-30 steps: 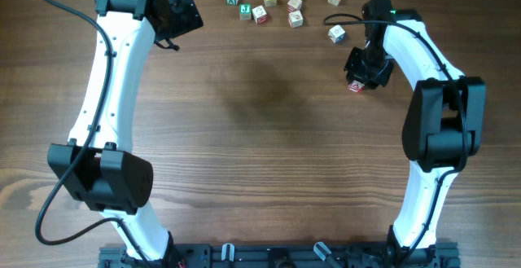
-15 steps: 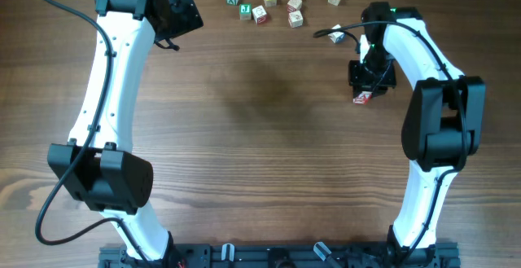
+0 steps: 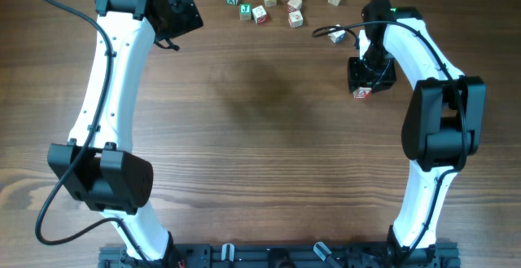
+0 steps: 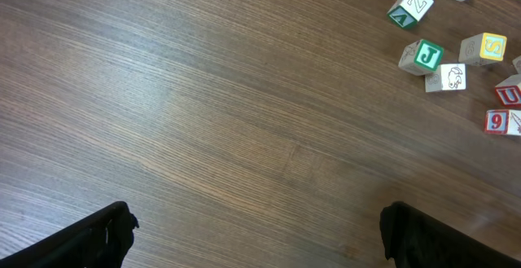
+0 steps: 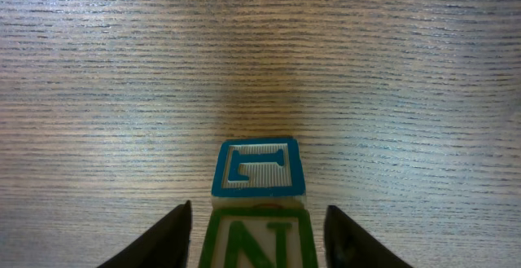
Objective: Form a tower
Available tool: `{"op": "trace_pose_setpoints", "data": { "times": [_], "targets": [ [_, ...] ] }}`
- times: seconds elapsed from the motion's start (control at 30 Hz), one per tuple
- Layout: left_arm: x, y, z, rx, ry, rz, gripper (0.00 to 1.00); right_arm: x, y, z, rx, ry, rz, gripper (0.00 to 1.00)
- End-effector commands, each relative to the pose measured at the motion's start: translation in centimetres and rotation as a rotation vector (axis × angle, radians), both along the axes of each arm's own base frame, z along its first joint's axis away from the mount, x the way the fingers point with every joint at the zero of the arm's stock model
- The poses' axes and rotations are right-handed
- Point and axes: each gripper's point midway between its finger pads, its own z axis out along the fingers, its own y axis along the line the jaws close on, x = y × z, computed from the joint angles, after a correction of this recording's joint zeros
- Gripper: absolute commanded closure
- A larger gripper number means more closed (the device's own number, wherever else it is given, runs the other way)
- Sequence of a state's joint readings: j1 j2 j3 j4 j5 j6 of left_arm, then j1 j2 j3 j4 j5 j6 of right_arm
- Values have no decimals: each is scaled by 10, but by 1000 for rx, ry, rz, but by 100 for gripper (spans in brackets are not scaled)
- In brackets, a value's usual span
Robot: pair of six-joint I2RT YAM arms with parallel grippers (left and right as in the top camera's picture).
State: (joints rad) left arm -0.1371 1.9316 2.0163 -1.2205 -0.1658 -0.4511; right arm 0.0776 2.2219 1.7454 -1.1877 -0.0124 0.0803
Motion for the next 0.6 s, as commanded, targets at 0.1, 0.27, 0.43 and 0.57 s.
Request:
{"op": "trace_pose_setpoints", "data": {
  "times": [0.1, 0.27, 0.43, 0.57],
  "targets": [
    [-3, 0, 10, -8, -23, 2, 0, 7, 3, -2, 16, -13, 1, 17],
    [-3, 1, 10, -8, -23, 2, 0, 6, 3, -1, 17, -12, -4, 0],
    [-3, 0, 10, -8, -23, 2, 0, 6, 8, 23, 32, 12, -125, 0],
    [-3, 0, 10, -8, -23, 2, 0, -3, 0, 74, -41, 39, -352, 0]
  ]
}}
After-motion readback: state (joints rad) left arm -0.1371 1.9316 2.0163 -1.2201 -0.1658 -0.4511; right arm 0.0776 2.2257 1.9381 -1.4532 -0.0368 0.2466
